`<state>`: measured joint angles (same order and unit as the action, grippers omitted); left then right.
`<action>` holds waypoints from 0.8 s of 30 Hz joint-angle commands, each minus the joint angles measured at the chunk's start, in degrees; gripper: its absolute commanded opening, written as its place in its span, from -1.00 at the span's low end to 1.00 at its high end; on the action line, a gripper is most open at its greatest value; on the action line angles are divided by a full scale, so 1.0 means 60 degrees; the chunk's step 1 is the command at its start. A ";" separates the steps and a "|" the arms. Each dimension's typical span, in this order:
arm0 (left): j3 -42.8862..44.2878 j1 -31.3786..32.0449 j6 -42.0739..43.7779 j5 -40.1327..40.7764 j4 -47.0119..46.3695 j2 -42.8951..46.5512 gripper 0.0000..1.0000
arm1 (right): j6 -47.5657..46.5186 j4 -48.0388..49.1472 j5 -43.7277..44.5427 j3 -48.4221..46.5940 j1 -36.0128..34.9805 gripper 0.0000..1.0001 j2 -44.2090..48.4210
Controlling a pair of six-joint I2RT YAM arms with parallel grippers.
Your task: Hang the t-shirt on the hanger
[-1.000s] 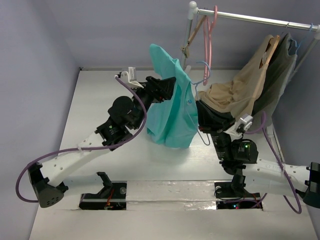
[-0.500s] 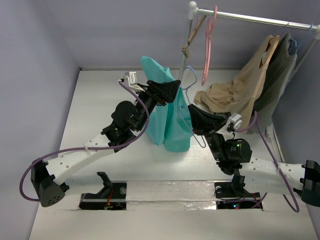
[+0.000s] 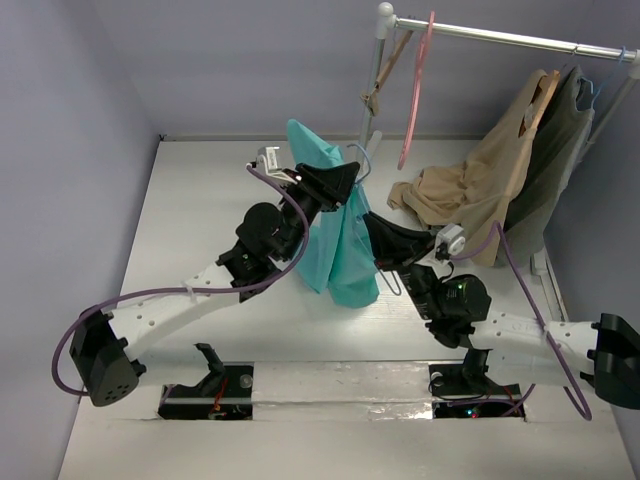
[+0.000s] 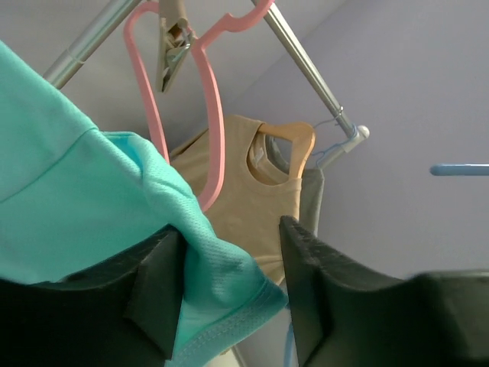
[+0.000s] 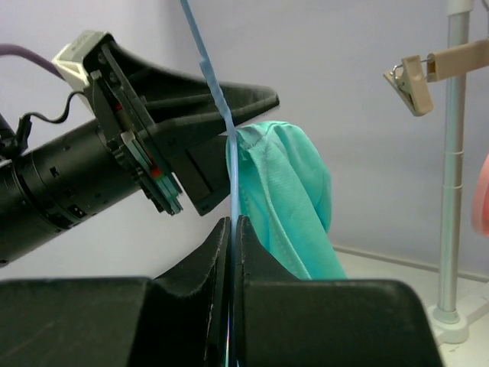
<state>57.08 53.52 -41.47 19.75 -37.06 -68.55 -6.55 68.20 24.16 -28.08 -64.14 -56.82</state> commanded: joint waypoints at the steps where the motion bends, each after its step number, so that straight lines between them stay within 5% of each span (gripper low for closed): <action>1: -0.0459 0.0001 -0.0090 0.0194 -0.1352 0.0409 -0.29 | 0.0300 0.0102 -0.0365 -0.0111 -0.0003 -1.00 -0.0081; 7: -0.0973 0.0001 -0.0089 0.0400 -0.1631 0.0659 -1.00 | 0.0710 -0.0146 -0.0336 -0.0023 -0.0003 -1.00 -0.0228; 16: -0.1720 0.0001 -0.0396 0.0619 -0.1704 0.1361 -1.00 | 0.1895 -0.2575 -0.0307 -0.0023 -0.0003 -0.99 0.0853; 18: -0.1881 -0.0086 -0.0514 0.0591 -0.1763 0.1566 -1.00 | 0.2115 -0.3553 -0.0394 -0.0067 -0.0003 -0.81 0.1221; 19: -0.1896 -0.0086 -0.0558 0.0562 -0.1749 0.1654 -1.00 | 0.2218 -0.3951 -0.0380 -0.0096 -0.0003 -0.45 0.1570; 22: -0.1852 -0.0086 -0.0705 0.0445 -0.1588 0.1933 -1.00 | 0.2424 -0.5242 -0.0219 0.0078 -0.0003 0.16 0.2173; 24: -0.1823 -0.0188 -0.0763 0.0415 -0.1456 0.2123 -1.00 | 0.2642 -0.5710 0.0001 0.0356 -0.0003 0.18 0.2802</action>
<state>45.36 53.08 -46.57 21.56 -42.39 -59.31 5.74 40.86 22.13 -27.40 -64.12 -44.14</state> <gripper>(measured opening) 0.049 0.581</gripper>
